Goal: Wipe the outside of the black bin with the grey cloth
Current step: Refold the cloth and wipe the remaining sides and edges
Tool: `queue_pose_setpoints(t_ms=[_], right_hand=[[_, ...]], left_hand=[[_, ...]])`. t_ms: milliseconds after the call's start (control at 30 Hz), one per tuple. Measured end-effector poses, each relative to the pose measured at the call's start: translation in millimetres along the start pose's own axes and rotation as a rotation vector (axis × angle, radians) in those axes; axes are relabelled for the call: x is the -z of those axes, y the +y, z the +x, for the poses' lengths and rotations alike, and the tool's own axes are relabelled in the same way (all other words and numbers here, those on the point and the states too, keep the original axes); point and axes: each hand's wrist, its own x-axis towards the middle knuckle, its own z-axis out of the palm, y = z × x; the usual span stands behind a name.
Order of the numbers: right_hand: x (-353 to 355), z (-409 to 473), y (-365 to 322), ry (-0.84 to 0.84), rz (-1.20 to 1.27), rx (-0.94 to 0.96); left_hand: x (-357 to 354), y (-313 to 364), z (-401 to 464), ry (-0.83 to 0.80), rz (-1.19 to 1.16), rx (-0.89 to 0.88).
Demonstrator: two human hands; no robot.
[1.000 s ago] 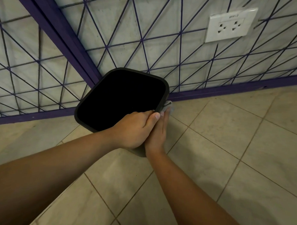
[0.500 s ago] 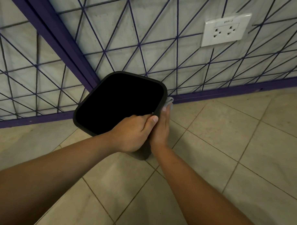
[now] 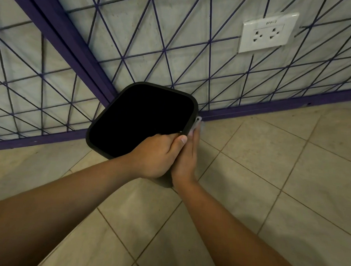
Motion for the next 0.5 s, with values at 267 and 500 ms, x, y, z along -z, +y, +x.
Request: queue_pose_setpoints(t_ms=[267,500], right_hand=[[4,8,5,-0.04,0.033,0.042],[9,24,9,-0.057,0.037,0.012]], left_hand=[[0,-1,1,0.013,0.007,-0.01],[0,-2,2,0.017,0.012,-0.001]])
